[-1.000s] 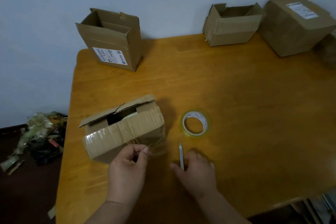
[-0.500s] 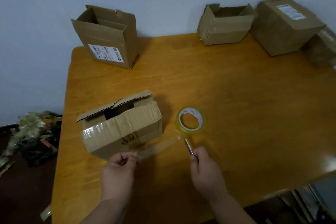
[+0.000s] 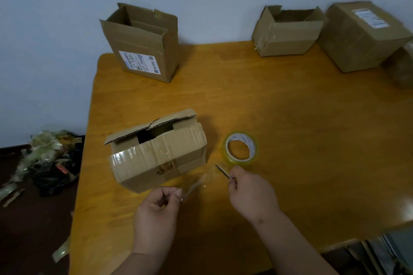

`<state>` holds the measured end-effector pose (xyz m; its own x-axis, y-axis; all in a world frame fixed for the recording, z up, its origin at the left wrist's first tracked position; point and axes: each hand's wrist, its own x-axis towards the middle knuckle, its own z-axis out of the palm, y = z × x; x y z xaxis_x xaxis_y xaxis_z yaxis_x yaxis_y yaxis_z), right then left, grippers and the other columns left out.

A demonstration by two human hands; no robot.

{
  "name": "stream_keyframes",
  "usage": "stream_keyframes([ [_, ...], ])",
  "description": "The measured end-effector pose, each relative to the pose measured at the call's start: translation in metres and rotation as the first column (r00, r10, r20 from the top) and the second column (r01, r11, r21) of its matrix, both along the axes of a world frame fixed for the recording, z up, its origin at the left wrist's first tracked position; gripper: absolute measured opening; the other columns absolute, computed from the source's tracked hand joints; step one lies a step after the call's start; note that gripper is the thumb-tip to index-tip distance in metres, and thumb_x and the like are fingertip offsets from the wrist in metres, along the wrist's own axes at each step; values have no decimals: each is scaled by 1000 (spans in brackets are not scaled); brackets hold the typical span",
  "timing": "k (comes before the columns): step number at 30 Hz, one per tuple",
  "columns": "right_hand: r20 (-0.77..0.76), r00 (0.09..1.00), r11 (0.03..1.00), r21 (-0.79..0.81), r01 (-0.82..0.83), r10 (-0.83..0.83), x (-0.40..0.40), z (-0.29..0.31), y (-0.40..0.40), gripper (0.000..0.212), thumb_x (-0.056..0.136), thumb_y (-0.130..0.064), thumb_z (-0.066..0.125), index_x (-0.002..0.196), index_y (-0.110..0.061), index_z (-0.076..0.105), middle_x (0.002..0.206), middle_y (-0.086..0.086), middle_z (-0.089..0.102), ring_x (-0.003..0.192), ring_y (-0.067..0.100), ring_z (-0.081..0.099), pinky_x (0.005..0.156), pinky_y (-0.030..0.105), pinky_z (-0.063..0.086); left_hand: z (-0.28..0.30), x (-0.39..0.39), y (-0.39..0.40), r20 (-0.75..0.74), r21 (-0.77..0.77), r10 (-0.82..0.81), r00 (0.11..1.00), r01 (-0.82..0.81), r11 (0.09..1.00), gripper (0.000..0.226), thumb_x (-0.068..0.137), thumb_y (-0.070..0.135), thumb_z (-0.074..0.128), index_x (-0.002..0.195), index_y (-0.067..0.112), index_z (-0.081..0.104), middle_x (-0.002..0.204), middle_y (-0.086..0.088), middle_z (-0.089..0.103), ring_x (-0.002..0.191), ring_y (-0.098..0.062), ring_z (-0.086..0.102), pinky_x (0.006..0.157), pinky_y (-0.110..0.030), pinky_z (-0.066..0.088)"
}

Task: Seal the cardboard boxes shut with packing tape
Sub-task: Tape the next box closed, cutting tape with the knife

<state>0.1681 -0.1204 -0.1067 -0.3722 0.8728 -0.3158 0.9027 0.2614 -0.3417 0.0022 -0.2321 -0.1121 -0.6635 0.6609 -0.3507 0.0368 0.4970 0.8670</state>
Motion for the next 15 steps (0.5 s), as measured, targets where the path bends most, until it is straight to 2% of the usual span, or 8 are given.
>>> stream_keyframes([
  [2, 6, 1000, 1000, -2, 4, -4, -2, 1, 3, 11, 98, -28, 42, 104, -27, 51, 77, -7, 54, 67, 18, 51, 53, 29, 34, 0, 2, 0, -6, 6, -9, 1000, 9, 1000, 21, 87, 17, 72, 68, 26, 69, 67, 3, 69, 53, -7, 52, 51, -25, 40],
  [7, 43, 998, 999, -36, -35, 37, -5, 3, 7, 7, 96, -26, 43, 90, -29, 46, 69, -9, 48, 66, 18, 51, 48, 26, 30, 1, 3, 3, 4, 36, -14, 1000, 14, 999, 23, 87, 18, 71, 69, 31, 70, 71, 1, 71, 59, -13, 58, 54, -28, 43],
  [10, 78, 995, 998, -45, -52, 56, -9, 1, 11, 11, 95, -26, 44, 97, -28, 54, 67, -9, 44, 66, 19, 49, 49, 25, 30, 4, 6, 5, -18, 56, -59, 998, 60, 997, 20, 87, 15, 72, 71, 26, 72, 71, 4, 71, 65, -10, 62, 57, -22, 45],
  [13, 90, 994, 995, -80, -61, 68, -13, -1, 13, 6, 94, -24, 45, 91, -28, 48, 68, -9, 45, 69, 21, 51, 53, 27, 34, 8, 13, 9, -38, 81, -98, 994, 101, 992, 20, 85, 13, 73, 69, 25, 72, 68, 7, 69, 64, -5, 60, 55, -14, 43],
  [15, 95, 993, 994, -99, -56, 66, -13, -1, 14, 8, 93, -23, 45, 87, -28, 45, 69, -8, 47, 69, 21, 52, 51, 27, 33, 7, 15, 11, -43, 78, -109, 993, 112, 991, 22, 85, 14, 73, 68, 28, 71, 67, 9, 68, 63, -5, 59, 55, -14, 42],
])
